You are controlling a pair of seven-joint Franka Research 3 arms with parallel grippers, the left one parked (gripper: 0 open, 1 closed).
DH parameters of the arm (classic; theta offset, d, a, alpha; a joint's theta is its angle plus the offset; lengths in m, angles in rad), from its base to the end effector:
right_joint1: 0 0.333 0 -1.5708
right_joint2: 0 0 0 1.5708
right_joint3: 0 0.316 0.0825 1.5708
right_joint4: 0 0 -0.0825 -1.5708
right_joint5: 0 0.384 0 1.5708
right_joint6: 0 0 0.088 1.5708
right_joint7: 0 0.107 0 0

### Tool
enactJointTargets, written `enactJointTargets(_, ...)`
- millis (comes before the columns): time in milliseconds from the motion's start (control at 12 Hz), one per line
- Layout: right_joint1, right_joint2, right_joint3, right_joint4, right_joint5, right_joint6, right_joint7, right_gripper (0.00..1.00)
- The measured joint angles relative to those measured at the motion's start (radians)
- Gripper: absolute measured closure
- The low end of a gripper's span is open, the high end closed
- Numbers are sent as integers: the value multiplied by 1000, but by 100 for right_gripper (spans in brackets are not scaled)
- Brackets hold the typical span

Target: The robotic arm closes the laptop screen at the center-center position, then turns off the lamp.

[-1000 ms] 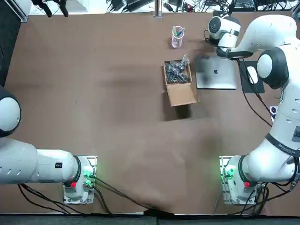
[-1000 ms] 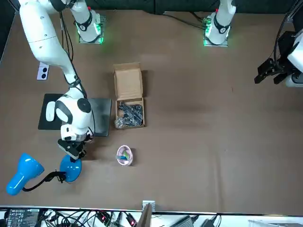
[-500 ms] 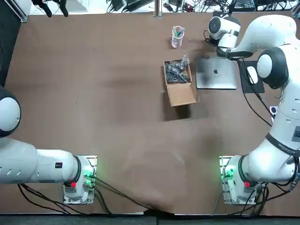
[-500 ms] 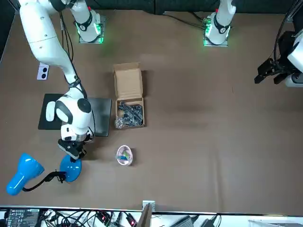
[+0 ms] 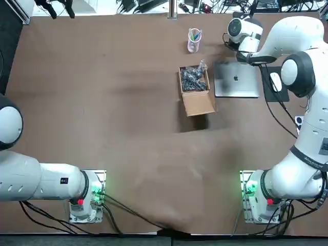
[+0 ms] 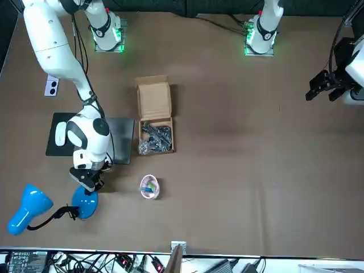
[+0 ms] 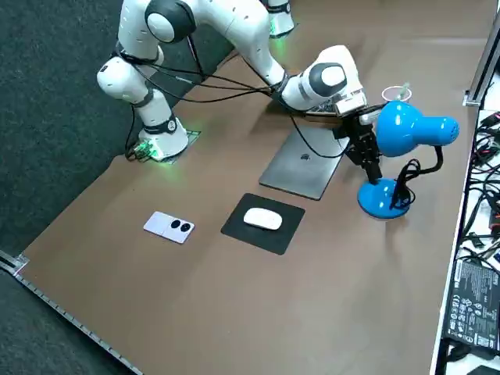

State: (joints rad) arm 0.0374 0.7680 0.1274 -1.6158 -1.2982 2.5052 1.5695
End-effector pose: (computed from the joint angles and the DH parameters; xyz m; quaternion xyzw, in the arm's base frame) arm 0.6914 0.1101 0.1856 0.9134 -0.1893 0.3119 0.1807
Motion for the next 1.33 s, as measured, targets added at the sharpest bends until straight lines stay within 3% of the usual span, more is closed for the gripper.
enactJointTargets(1333, -14, 7, 0, 2, -13, 33, 0, 98)
